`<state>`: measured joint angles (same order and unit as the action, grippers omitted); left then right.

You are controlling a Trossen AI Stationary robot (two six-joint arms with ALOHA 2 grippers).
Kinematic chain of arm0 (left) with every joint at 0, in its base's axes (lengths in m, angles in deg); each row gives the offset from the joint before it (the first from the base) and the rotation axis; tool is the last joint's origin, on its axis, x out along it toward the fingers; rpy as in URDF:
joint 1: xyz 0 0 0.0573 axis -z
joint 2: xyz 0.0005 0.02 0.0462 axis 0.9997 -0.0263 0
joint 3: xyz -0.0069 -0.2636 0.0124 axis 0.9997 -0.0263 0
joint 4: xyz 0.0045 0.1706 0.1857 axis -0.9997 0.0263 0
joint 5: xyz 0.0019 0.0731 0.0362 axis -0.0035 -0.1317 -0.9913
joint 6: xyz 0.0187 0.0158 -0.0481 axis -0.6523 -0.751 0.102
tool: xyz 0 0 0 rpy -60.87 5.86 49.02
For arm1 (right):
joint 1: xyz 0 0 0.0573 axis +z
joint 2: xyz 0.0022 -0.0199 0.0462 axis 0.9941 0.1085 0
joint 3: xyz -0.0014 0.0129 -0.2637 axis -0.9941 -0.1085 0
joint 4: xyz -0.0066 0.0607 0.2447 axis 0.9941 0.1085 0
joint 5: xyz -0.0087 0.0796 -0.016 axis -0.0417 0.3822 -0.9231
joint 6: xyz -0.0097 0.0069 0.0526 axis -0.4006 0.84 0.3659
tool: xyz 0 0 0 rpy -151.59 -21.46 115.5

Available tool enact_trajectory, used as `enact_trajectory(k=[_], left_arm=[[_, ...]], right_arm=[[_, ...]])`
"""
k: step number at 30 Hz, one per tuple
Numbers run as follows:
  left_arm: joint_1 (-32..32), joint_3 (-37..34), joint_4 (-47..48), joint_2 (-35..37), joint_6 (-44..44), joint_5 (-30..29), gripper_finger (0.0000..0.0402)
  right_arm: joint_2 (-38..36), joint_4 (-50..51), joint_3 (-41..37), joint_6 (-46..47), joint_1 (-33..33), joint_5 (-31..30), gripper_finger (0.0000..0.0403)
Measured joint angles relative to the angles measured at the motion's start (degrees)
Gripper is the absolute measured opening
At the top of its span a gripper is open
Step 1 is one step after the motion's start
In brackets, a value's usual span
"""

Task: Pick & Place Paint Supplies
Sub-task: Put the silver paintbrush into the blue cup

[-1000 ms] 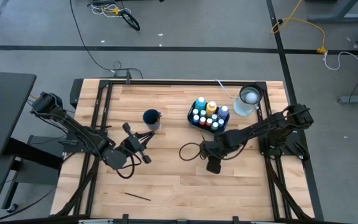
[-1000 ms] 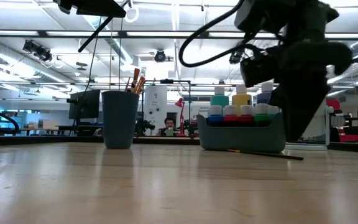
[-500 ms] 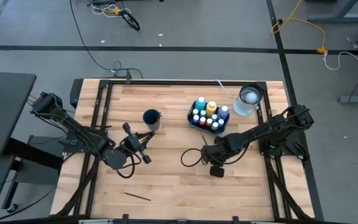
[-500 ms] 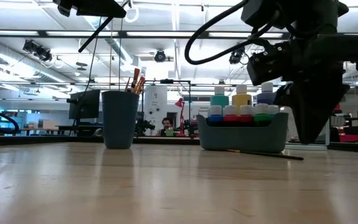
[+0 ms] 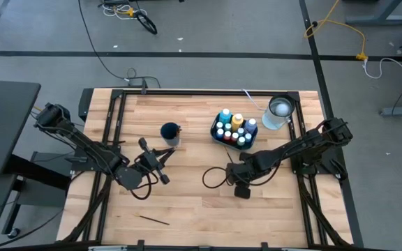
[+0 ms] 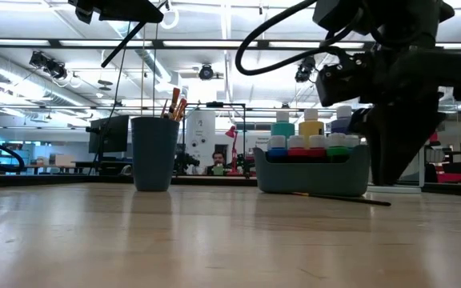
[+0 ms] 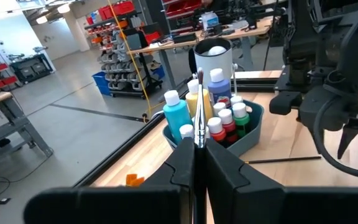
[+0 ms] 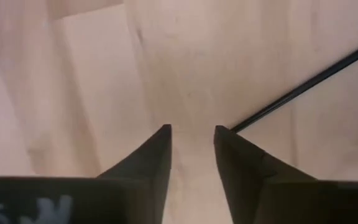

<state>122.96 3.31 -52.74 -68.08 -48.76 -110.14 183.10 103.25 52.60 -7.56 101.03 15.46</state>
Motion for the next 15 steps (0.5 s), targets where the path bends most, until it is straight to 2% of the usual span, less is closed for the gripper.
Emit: enact_trajectory(k=[4,9,15], left_arm=[[0.0,0.0,0.0,0.0,0.2,-1.7,0.0024],[-2.6,0.0,0.0,-0.1,2.6,-5.6,0.0024],[-12.2,-1.4,-0.2,-0.1,7.2,-1.2,0.0024]], right_arm=[[0.0,-0.3,-0.2,-0.3,-0.3,-3.1,0.0151],[0.0,-4.3,-3.1,-0.1,-0.7,-1.5,0.0159],[0.0,-7.2,-3.6,-0.1,-0.5,0.5,0.0149]])
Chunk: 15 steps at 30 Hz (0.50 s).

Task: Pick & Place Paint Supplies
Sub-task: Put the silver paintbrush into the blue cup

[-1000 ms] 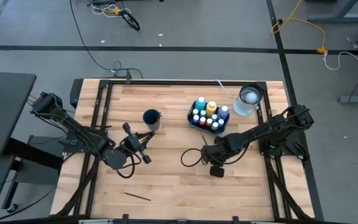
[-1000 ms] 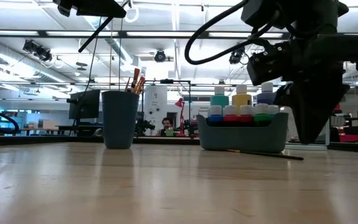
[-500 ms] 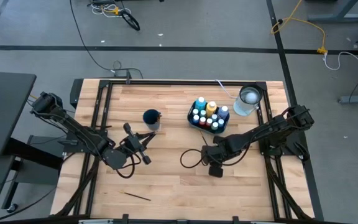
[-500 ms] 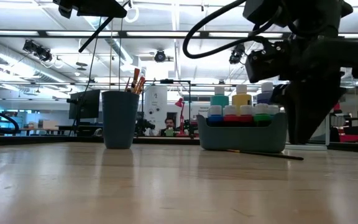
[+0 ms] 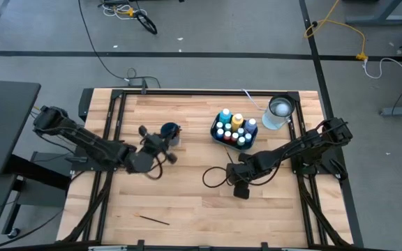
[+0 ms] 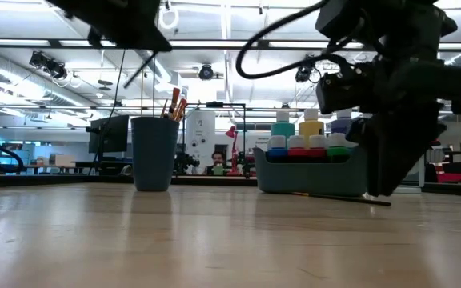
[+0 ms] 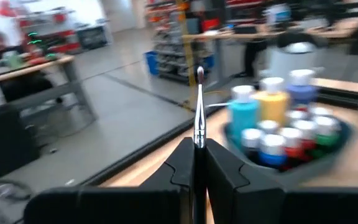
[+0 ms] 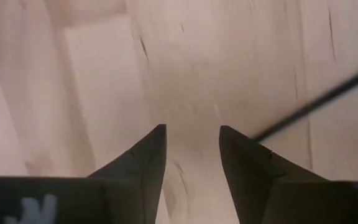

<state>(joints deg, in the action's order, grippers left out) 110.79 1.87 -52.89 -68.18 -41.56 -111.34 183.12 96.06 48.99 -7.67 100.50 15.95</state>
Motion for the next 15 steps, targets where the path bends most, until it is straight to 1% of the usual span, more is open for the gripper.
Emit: enact_trajectory(k=[4,5,7,10,13,15], left_arm=[[-4.8,-1.3,-1.8,0.0,-0.2,-2.2,0.0024],[-6.0,-1.8,-3.2,0.0,-0.2,-1.9,0.0024],[-8.6,-3.6,-7.9,0.0,-1.3,1.3,0.0024],[-13.1,-7.0,-19.7,-1.4,-5.4,8.5,0.0024],[-16.6,-10.8,-33.9,-3.2,-12.4,12.9,0.0024],[-18.3,-13.4,-43.5,-4.3,-16.4,17.2,0.0024]], right_arm=[[0.0,-3.2,0.0,-0.3,0.0,0.0,0.0145],[0.0,-3.7,0.0,-0.6,0.0,0.0,0.0145],[0.0,-4.4,0.0,-1.0,0.0,0.0,0.0145],[0.0,-5.0,0.0,-1.1,0.0,0.0,0.0145],[0.0,-5.8,0.0,-1.1,0.0,0.1,0.0145],[0.0,-6.3,0.0,-1.1,0.0,0.9,0.0145]])
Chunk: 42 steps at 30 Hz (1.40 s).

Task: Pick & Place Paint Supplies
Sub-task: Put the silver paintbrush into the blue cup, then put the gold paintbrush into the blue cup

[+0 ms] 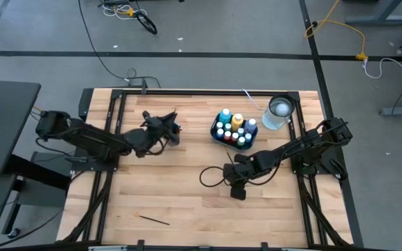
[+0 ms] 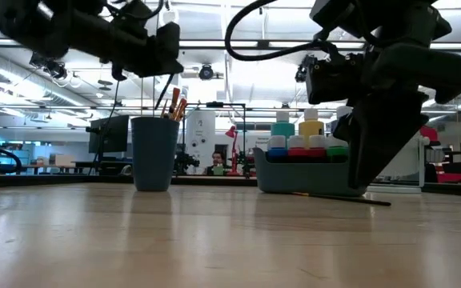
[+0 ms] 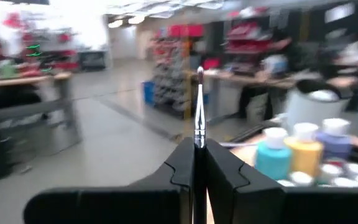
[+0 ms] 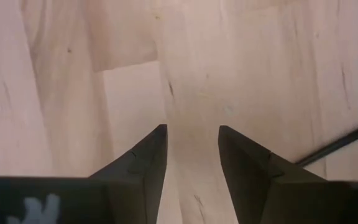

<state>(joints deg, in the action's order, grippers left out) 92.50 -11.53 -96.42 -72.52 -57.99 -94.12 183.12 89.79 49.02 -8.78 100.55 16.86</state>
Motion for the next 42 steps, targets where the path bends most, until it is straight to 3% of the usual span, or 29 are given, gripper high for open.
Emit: enact_trajectory(k=[3,14,24,34,38,42], left_arm=[[-1.6,-3.0,-7.9,-2.8,-0.5,5.2,0.0024],[-2.5,-4.8,-12.8,-10.0,-2.9,4.9,0.0027],[-2.5,-4.8,-10.8,-10.0,-2.0,4.4,0.0066],[-1.7,-4.8,-10.7,-10.0,-6.0,3.3,0.0093],[-1.5,-4.8,-12.2,-9.5,-7.2,3.1,0.0131],[0.1,-3.5,-16.2,-6.7,-16.5,2.9,0.0163]], right_arm=[[0.0,-0.7,0.0,-0.4,0.0,0.6,0.0145],[0.0,-1.5,0.0,-4.2,-0.1,1.9,0.0135],[0.0,-0.7,0.0,-6.4,0.2,1.5,0.0007],[-1.3,5.6,0.0,0.2,0.2,1.5,0.0006],[-2.8,8.3,0.0,2.9,0.1,1.5,0.0030],[-4.3,11.5,0.1,4.2,-0.5,0.8,0.0070]])
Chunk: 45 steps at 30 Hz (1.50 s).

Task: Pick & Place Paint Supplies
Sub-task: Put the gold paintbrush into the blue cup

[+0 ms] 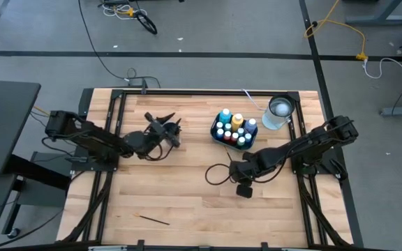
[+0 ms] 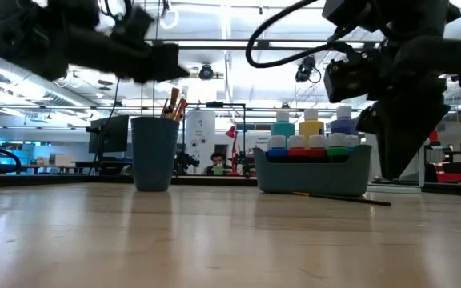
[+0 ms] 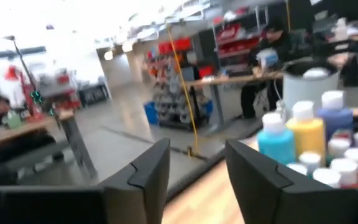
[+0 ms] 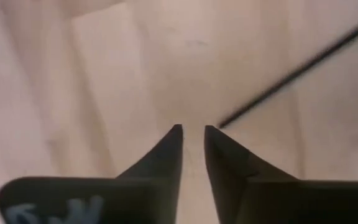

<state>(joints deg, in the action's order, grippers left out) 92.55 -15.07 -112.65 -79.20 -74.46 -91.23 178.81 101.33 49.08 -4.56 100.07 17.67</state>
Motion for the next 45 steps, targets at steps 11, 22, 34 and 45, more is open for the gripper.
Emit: enact_trajectory(k=[11,22,34,45], left_arm=[[8.1,6.5,0.1,8.9,-18.5,-8.1,0.0181],[12.0,6.8,0.5,10.8,-23.9,-13.1,0.0181],[12.0,6.8,0.5,10.7,-23.9,-13.2,0.0179],[12.0,6.8,0.4,10.7,-23.9,-13.5,0.0178]], right_arm=[[1.2,2.9,-0.3,4.5,-4.1,2.5,0.0199],[4.1,0.2,-2.2,7.6,-9.4,8.1,0.0196],[4.6,-3.2,-2.2,9.1,-10.0,5.9,0.0170],[7.1,-2.2,-1.9,7.3,-8.2,1.2,0.0076]])
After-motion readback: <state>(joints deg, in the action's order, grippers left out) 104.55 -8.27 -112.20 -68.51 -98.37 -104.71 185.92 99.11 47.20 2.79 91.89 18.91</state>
